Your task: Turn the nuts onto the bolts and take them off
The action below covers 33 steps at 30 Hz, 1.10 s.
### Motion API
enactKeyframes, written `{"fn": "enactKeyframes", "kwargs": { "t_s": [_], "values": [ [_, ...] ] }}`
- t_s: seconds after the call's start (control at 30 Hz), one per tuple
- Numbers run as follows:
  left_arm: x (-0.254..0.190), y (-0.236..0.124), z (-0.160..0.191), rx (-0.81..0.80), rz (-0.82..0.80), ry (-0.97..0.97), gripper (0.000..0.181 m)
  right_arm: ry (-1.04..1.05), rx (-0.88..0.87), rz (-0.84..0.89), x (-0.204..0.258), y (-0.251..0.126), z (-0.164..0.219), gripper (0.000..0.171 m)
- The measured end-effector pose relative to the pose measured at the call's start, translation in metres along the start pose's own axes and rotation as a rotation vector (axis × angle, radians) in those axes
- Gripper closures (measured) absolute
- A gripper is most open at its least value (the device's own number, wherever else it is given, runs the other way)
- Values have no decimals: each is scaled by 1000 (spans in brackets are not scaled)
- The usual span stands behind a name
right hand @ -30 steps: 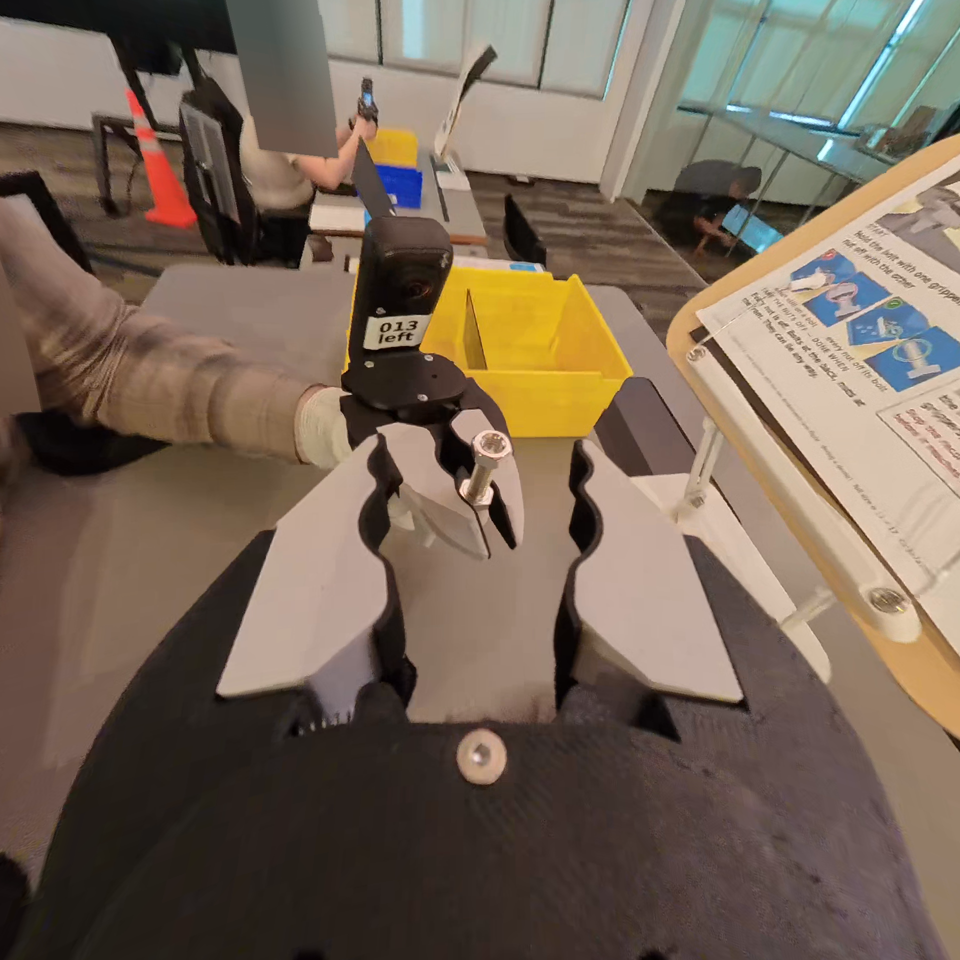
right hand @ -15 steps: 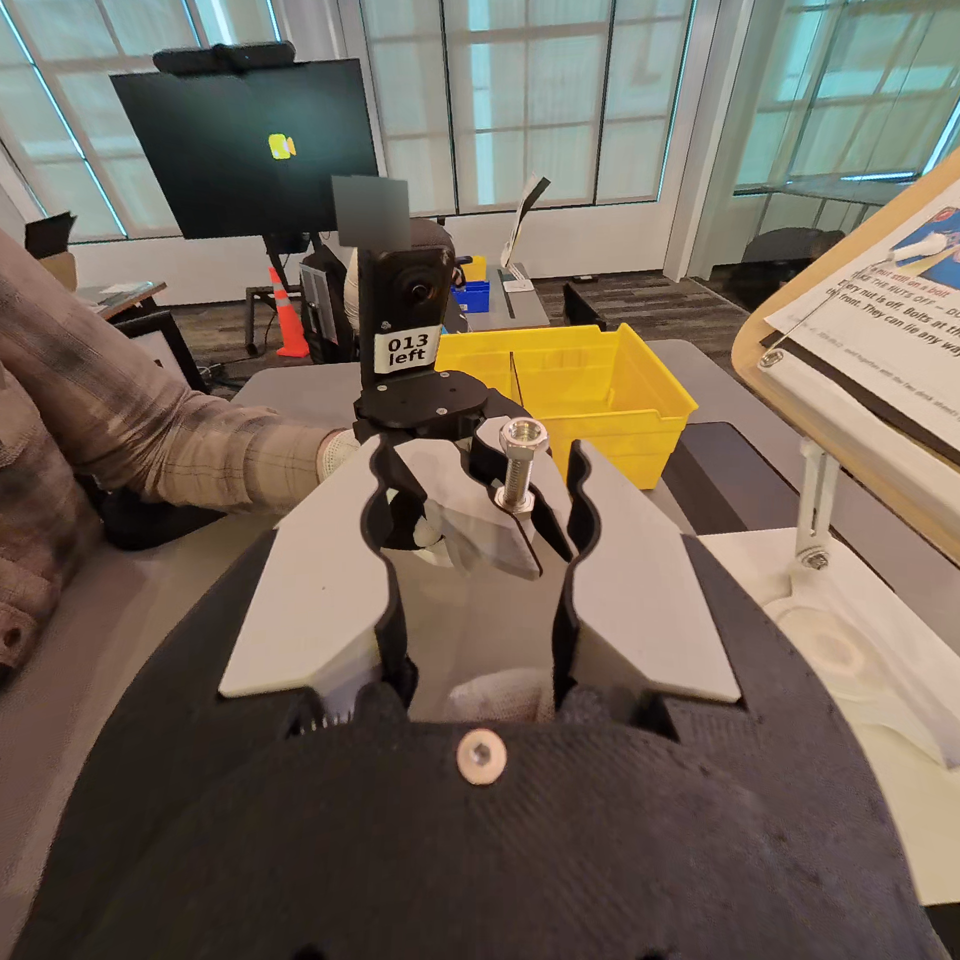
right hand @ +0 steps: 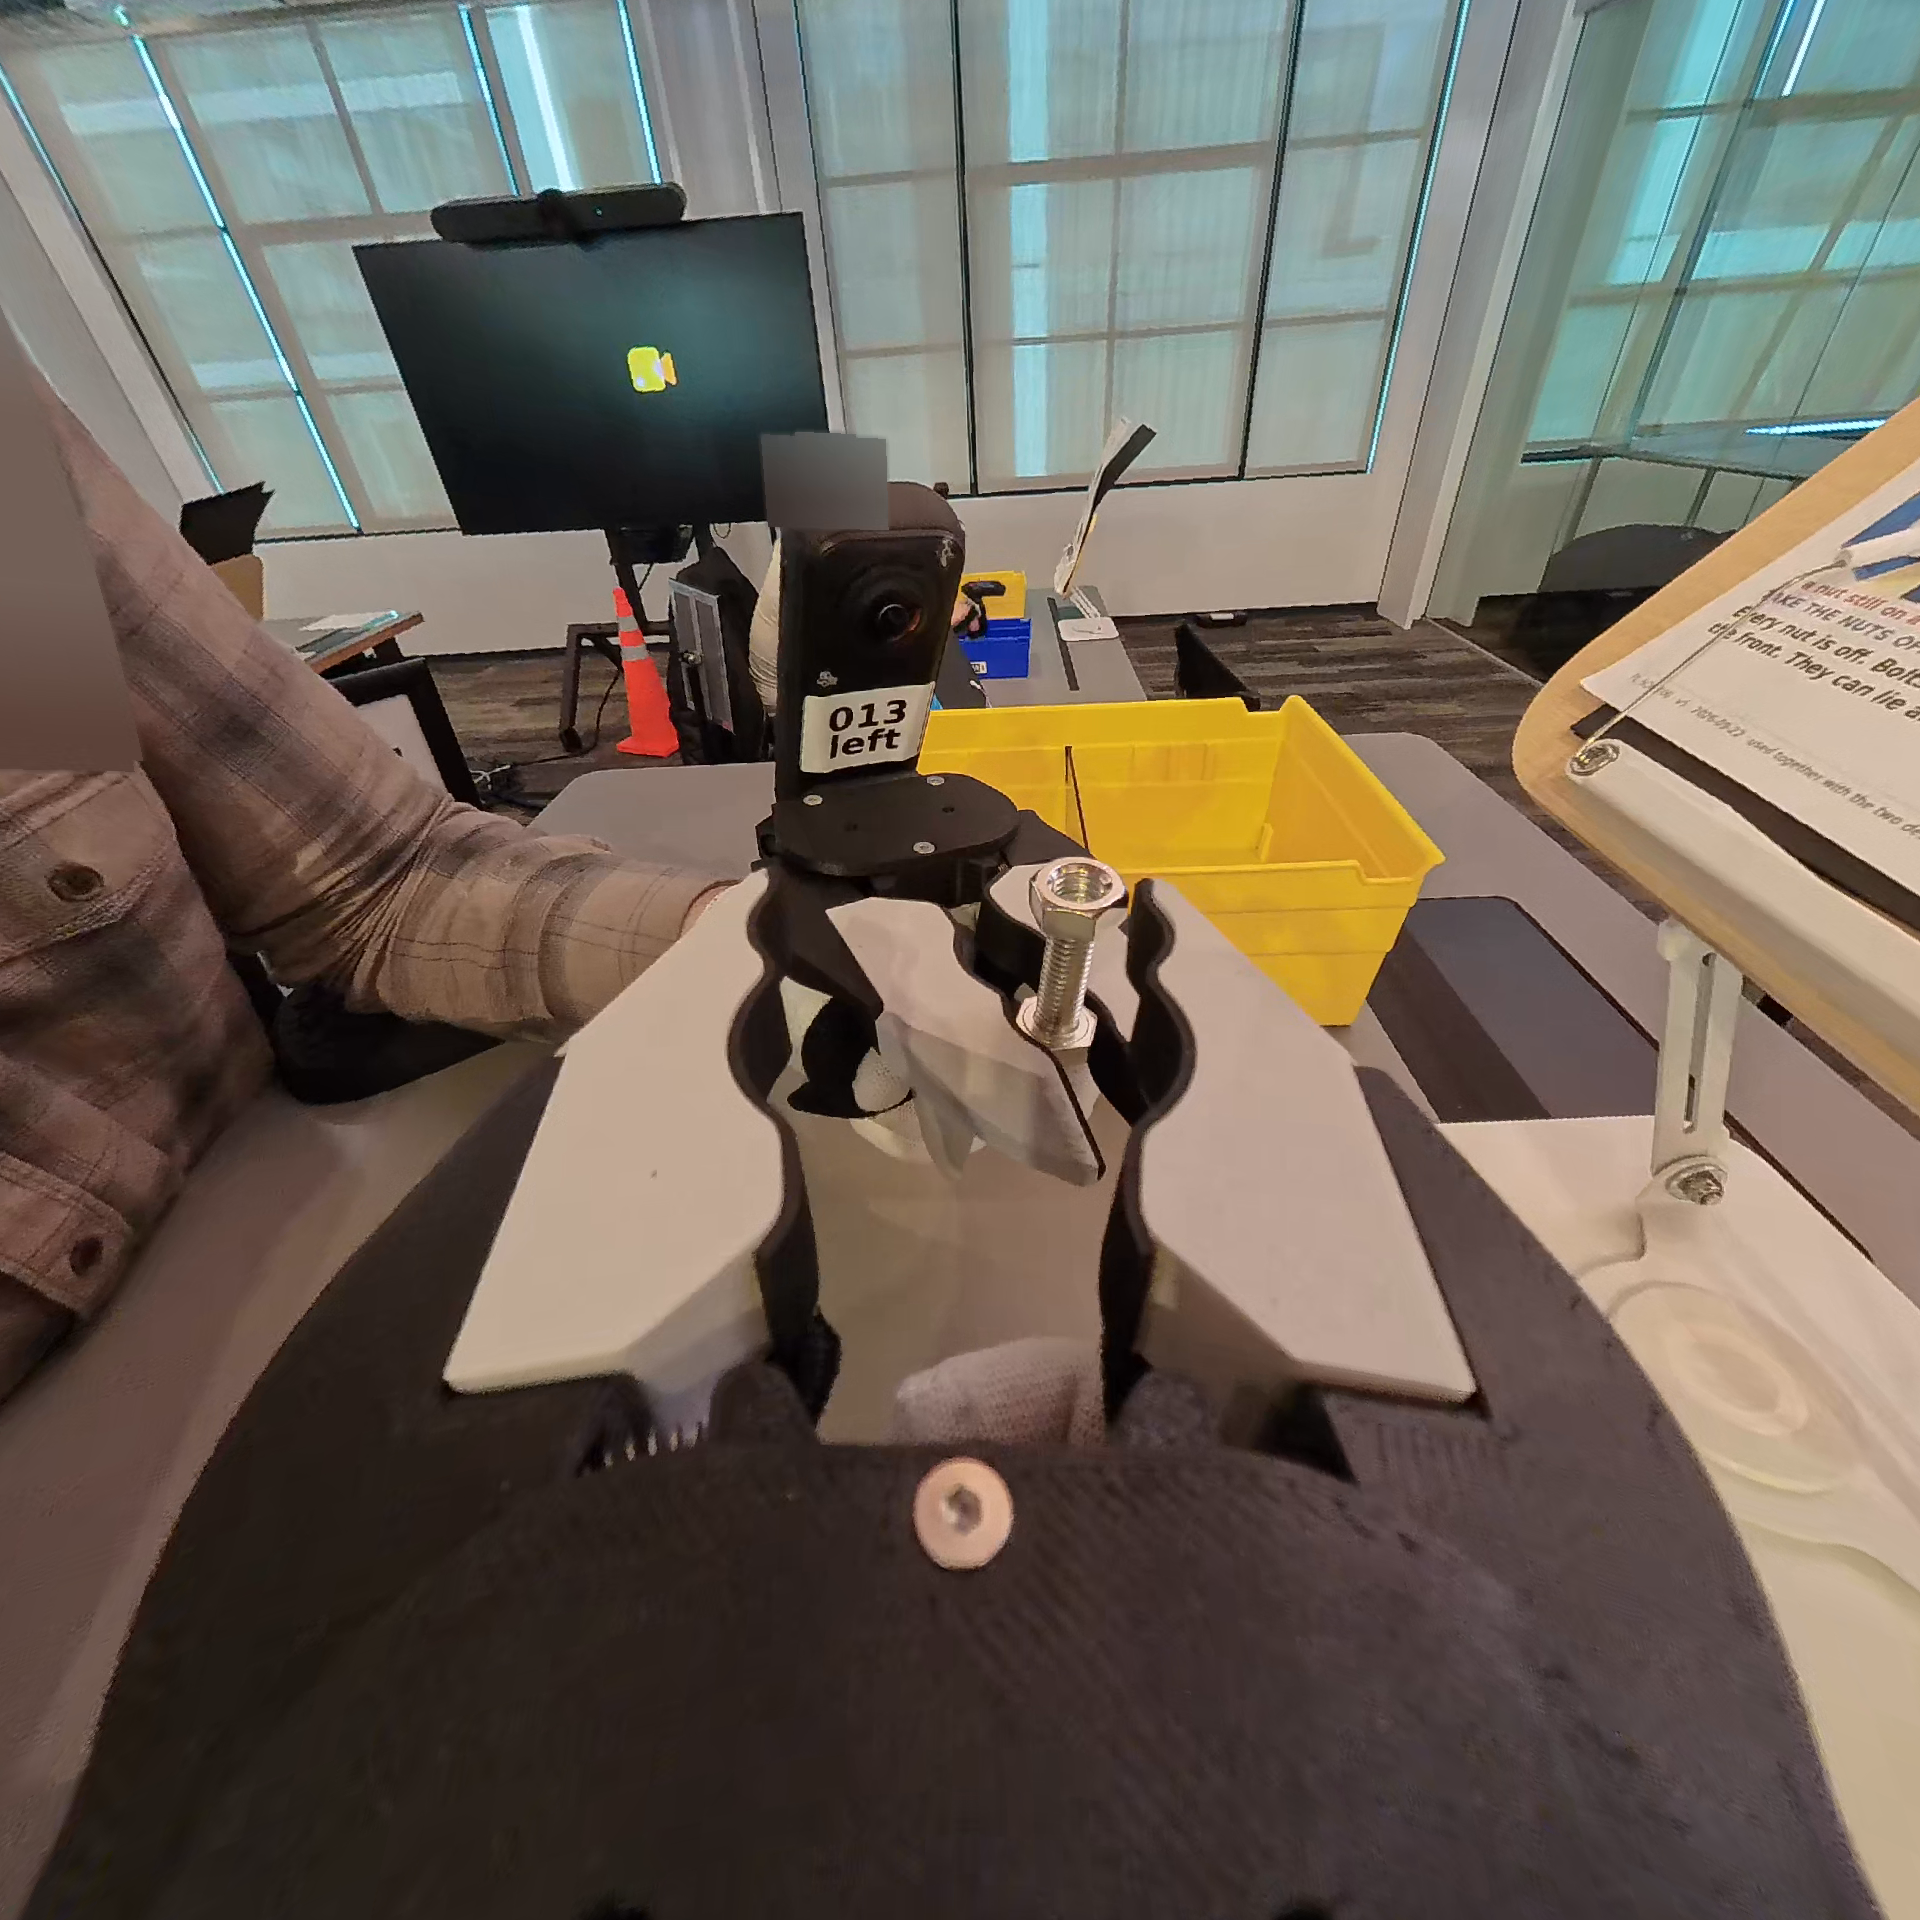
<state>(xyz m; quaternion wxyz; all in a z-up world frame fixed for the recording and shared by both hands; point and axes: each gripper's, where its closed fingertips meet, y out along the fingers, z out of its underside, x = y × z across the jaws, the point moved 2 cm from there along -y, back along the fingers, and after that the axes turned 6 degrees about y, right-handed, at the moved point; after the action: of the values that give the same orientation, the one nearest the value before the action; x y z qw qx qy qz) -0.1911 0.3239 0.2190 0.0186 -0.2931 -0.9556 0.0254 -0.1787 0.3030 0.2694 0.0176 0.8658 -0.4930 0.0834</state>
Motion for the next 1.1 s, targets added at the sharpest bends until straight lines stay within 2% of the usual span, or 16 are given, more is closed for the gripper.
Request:
{"fn": "enactKeyframes", "kwargs": {
  "t_s": [0.47, 0.77, 1.1],
  "values": [
    [-1, 0, 0, -1, 5, -1, 167, -8, 16, -11, 3, -7, 1, 113],
    [-2, 1, 1, 7, 8, 4, 167, -23, 16, 55, -7, -7, 1, 120],
    [-12, 1, -1, -2, 56, 31, 167, -28, -23, 61, -12, 6, 3, 155]
  ]
}}
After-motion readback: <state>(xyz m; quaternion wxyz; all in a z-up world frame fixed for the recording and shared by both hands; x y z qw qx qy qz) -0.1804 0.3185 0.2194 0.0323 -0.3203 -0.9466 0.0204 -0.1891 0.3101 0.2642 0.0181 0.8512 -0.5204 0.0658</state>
